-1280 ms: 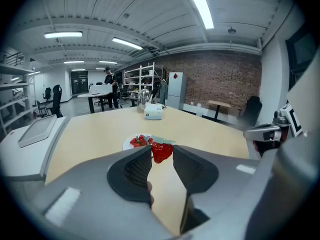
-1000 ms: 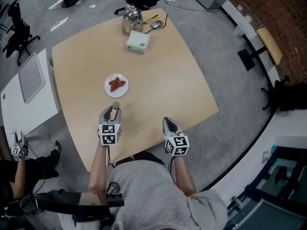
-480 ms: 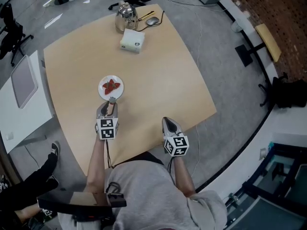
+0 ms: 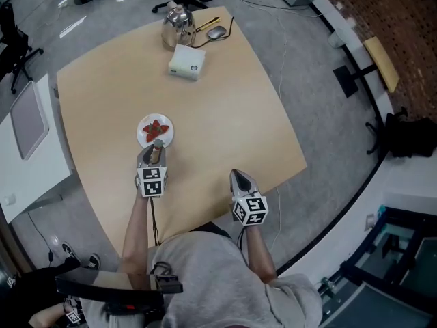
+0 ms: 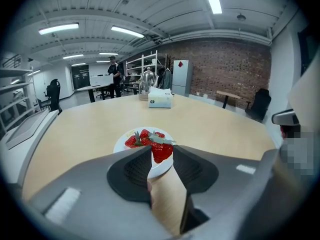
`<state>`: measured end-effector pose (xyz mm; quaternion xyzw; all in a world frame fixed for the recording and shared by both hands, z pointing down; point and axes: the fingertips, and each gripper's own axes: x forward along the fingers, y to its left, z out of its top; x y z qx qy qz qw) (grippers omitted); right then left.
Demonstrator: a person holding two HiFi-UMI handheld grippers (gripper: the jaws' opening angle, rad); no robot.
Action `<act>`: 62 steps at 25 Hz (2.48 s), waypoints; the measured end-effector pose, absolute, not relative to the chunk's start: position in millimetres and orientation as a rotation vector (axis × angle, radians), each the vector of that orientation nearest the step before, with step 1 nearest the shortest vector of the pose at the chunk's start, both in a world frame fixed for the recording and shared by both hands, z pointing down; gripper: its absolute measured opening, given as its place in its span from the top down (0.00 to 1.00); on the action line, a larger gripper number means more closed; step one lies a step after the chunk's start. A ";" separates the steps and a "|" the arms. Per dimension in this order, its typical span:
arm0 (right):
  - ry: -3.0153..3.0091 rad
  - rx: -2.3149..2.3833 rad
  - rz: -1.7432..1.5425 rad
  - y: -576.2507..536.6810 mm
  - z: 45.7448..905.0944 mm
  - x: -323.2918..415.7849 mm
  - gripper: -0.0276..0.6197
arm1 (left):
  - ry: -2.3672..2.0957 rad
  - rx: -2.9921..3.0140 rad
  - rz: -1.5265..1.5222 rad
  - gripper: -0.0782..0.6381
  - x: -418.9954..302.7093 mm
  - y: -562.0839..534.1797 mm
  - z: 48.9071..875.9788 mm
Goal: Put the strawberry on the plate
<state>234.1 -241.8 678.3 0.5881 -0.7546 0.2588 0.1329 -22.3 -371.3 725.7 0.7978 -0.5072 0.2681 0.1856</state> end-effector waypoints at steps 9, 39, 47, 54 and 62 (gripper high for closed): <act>-2.162 1.713 0.770 -252.9 686.5 239.2 0.95 | -1.418 2.244 0.788 0.68 -19.0 -385.7 743.5; -2.124 1.720 0.770 -257.9 690.2 244.3 0.95 | -1.406 2.215 0.847 0.67 -17.8 -394.4 767.9; -2.126 1.732 0.765 -252.4 687.6 243.2 0.95 | -1.402 2.225 0.877 0.65 -17.1 -392.4 767.2; -2.126 1.757 0.745 -250.0 680.3 246.4 0.95 | -1.409 2.256 0.881 0.65 -12.4 -392.0 755.8; -2.159 1.772 0.719 -241.1 668.0 238.8 0.95 | -1.450 2.304 0.835 0.66 -14.1 -382.2 719.1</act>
